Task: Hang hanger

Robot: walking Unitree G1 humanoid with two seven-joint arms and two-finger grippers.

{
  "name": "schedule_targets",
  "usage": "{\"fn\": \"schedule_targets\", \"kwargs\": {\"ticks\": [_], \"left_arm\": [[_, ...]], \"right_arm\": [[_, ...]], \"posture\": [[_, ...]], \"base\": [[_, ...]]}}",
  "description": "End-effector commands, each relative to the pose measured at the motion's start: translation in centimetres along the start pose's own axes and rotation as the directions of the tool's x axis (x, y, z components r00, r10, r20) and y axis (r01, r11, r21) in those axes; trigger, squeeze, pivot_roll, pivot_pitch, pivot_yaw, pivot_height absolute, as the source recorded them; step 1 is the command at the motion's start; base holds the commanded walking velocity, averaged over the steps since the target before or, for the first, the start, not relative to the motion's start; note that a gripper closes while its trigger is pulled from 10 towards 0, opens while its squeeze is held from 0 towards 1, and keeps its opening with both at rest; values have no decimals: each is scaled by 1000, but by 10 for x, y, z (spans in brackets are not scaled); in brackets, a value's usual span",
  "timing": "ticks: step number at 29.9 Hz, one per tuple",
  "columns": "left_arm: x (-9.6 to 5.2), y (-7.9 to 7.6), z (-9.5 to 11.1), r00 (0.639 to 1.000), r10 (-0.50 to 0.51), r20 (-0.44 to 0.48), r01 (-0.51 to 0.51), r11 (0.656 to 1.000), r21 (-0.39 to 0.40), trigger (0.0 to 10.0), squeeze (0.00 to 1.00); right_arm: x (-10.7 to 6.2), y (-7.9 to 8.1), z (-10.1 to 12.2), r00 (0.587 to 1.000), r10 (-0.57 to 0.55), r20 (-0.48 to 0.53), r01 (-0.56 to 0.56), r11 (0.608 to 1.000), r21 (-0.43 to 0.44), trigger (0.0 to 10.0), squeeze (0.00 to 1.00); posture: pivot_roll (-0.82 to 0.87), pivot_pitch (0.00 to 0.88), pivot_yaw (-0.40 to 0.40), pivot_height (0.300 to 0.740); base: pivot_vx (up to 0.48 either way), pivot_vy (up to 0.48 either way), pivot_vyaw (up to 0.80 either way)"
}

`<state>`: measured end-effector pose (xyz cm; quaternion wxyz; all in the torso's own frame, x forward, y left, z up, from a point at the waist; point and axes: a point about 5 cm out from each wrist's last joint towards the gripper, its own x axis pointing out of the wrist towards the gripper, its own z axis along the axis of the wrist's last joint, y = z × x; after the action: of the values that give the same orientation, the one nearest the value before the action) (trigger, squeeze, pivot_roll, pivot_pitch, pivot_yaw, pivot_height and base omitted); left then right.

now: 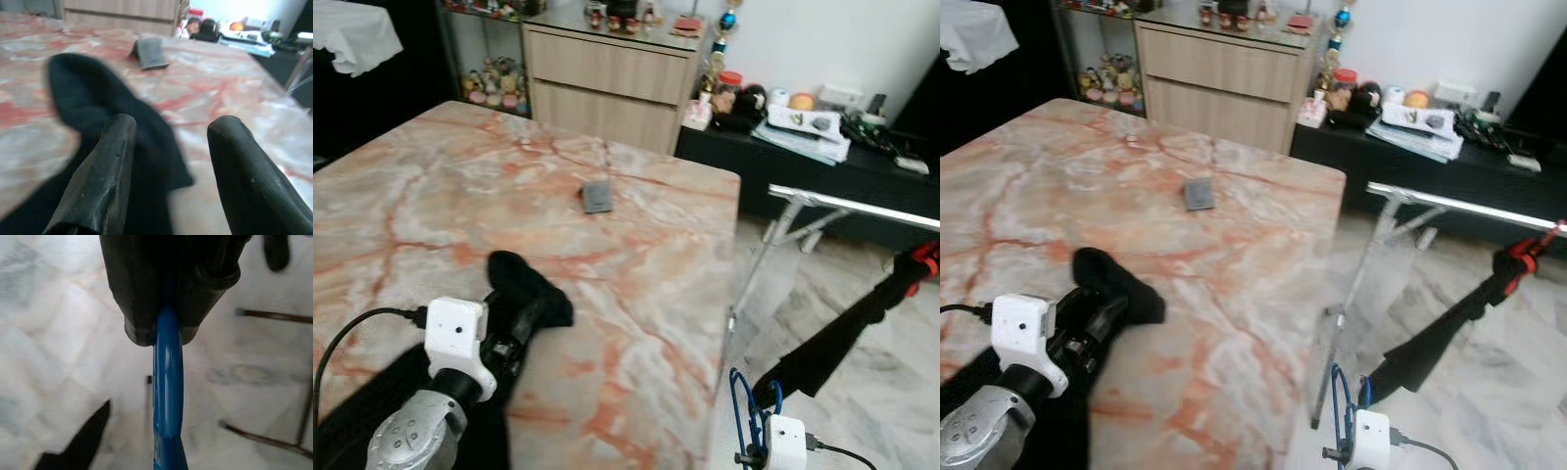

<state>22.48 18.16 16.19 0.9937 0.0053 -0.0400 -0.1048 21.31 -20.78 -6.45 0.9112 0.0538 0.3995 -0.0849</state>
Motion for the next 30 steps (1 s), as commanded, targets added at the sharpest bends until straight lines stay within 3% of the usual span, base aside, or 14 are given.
{"fn": "schedule_targets", "kwargs": {"ticks": [1,14,30], "left_arm": [[-2,1,3,1000,5,13,-5,1000,11,10000,0],[-1,6,6,999,25,37,-25,1000,13,10000,0],[-2,5,-5,1000,5,3,-5,1000,11,10000,0]], "right_arm": [[0,0,1,1000,-5,3,5,1000,10,10000,0],[1,1,2,1000,-1,3,1,1000,12,10000,0],[1,2,3,1000,-1,7,1,1000,18,10000,0]], "posture": [[219,99,-114,740],[218,98,-116,740],[211,91,-116,740]], "base": [[0,-480,0],[0,-480,0],[0,-480,0]]}}
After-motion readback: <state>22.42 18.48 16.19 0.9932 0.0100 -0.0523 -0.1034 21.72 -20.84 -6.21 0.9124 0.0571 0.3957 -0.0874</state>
